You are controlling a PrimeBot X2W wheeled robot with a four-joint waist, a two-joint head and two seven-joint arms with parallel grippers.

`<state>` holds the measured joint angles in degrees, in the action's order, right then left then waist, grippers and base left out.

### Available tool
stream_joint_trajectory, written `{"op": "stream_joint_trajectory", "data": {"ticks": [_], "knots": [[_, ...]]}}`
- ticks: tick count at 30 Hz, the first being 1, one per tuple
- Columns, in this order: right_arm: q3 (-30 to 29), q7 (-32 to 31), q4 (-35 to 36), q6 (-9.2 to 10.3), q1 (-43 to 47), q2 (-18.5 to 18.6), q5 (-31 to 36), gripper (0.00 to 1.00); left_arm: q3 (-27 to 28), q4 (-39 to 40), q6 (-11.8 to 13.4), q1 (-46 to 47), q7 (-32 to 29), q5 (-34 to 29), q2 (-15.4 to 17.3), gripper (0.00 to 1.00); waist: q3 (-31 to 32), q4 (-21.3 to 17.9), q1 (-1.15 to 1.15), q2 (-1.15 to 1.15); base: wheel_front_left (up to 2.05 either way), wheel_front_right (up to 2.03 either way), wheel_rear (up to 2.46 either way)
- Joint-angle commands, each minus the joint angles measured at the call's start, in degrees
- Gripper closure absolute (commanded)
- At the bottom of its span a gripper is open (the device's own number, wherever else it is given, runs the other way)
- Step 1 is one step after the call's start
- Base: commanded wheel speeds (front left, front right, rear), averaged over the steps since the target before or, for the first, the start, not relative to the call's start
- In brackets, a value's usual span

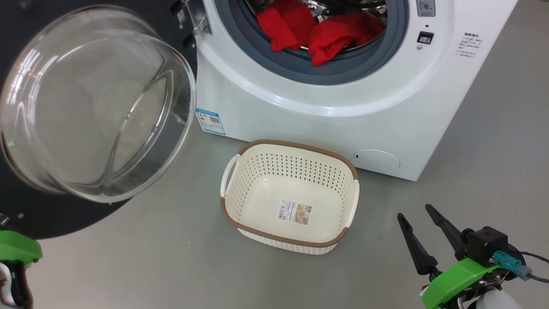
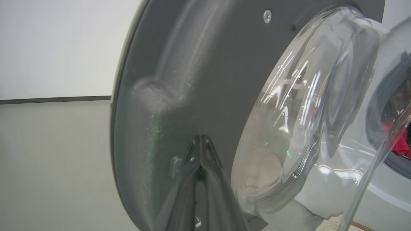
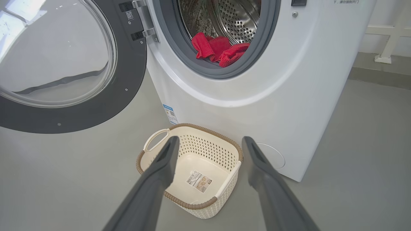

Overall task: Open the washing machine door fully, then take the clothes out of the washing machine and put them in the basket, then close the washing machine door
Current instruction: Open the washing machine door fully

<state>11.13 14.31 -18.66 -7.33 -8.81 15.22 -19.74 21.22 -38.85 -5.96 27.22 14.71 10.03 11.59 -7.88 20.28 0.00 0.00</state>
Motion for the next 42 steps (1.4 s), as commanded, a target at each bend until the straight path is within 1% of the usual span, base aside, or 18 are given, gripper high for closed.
{"op": "stream_joint_trajectory", "data": {"ticks": [1, 7, 9, 13, 14, 15, 17, 18, 22, 27, 36, 37, 42], "knots": [[1.22, 0.69, 1.07, -0.16, -0.64, 0.6, 0.26, 0.0, 2.01, 1.18, -0.25, 1.25, 0.29, -0.34, 3.41, 1.0, 0.31, 0.03, 0.0, 0.0, 0.0, 0.0, 0.0], [1.02, 0.69, 0.93, -0.16, 0.0, 0.22, 0.19, 0.0, 2.37, 2.64, -0.96, -0.62, 0.29, -0.43, 1.51, 1.0, 1.65, 0.36, 0.0, 0.0, 0.0, 0.0, 0.0], [0.98, 0.69, 0.92, -0.16, 0.25, 0.08, 0.16, 0.0, 2.29, 3.73, -1.13, -1.81, 0.29, -0.38, 0.49, 0.93, 2.19, 0.44, 0.0, 0.0, 0.0, 0.0, 0.0], [0.92, 0.69, 0.93, -0.16, 0.75, -0.14, 0.06, 0.0, 1.74, 6.19, -1.35, -4.59, 0.29, -0.3, -1.37, 0.66, 3.32, 0.48, 0.0, 0.0, 0.0, 0.0, 0.0], [0.91, 0.69, 1.0, -0.16, 0.99, -0.22, 0.01, 0.0, 1.45, 7.6, -1.42, -6.09, 0.29, -0.21, -2.21, 0.53, 3.72, 0.4, 0.0, 0.0, 0.0, 0.0, 0.0], [0.91, 0.69, 1.03, -0.16, 1.12, -0.25, -0.03, 0.0, 1.34, 8.22, -1.44, -6.82, 0.29, -0.11, -2.56, 0.43, 3.94, 0.35, 0.0, 0.0, 0.0, 0.0, 0.0], [0.92, 0.69, 1.1, -0.16, 1.33, -0.28, -0.09, 0.0, 0.87, 9.46, -1.48, -8.26, 0.29, 0.25, -3.3, 0.19, 4.32, 0.19, 0.0, 0.0, 0.0, 0.0, 0.0], [0.92, 0.69, 1.15, -0.16, 1.44, -0.29, -0.12, 0.0, 0.12, 10.17, -1.49, -8.98, 0.29, 0.74, -3.66, 0.0, 4.47, 0.09, 0.0, 0.0, 0.0, 0.0, 0.0], [0.6, 0.69, 1.42, -0.16, 1.92, -0.21, -0.23, 0.0, -3.1, 12.3, -1.51, -12.26, 0.29, 3.31, -4.08, 0.0, 4.96, -0.55, 0.0, 0.0, 0.0, 0.0, 0.0], [0.11, 0.69, 1.54, -0.16, 2.56, -0.16, -0.26, 0.0, -6.63, 15.94, -1.52, -16.43, 0.29, 4.66, -4.56, 0.0, 5.34, -2.23, 0.0, 0.0, 0.0, 0.0, 0.0], [-1.13, 0.69, 2.07, -0.16, 2.4, -0.47, 0.06, 0.0, -14.97, 23.23, -1.52, -21.0, 0.29, 7.77, -4.71, 0.0, 4.68, -7.95, 0.0, 0.0, 0.0, 0.0, 0.0], [-1.13, 0.69, 2.07, -0.16, 2.4, -0.47, 0.06, 0.0, -14.97, 23.23, -1.52, -21.0, 0.29, 7.77, -4.71, 0.0, 4.68, -7.95, 0.0, 0.0, 0.0, 0.0, 0.0], [-1.95, 0.69, 2.38, -0.16, 2.5, -0.4, 0.29, 0.0, -18.14, 25.36, -1.52, -22.58, 0.29, 8.5, -4.28, 0.0, 4.13, -11.16, 0.0, 0.0, 0.0, 0.0, 0.0]]}}
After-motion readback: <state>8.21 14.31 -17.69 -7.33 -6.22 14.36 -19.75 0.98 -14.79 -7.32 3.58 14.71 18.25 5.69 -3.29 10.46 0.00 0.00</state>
